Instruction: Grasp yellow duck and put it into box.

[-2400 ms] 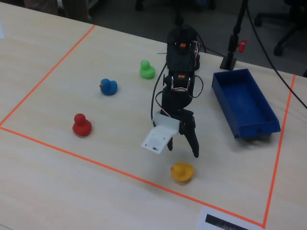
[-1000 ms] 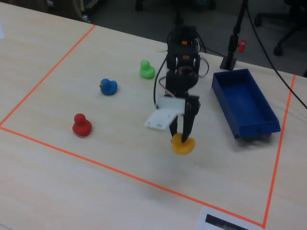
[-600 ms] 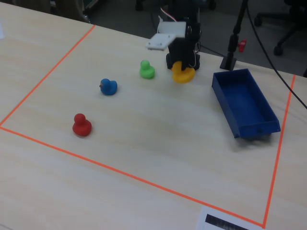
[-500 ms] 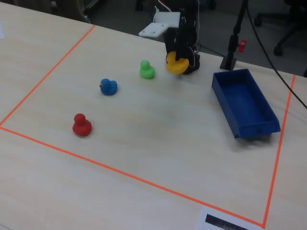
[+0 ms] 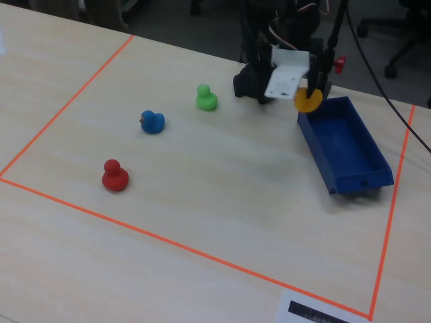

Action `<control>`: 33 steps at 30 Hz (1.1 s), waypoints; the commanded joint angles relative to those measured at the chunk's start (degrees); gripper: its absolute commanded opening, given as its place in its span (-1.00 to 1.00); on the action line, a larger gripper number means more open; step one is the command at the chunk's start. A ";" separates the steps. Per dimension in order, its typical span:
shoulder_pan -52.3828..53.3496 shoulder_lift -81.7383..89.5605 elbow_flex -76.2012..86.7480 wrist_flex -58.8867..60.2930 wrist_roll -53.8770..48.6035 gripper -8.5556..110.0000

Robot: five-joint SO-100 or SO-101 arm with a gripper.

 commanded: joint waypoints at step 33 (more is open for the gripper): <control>30.50 13.18 4.31 -13.80 -28.39 -0.85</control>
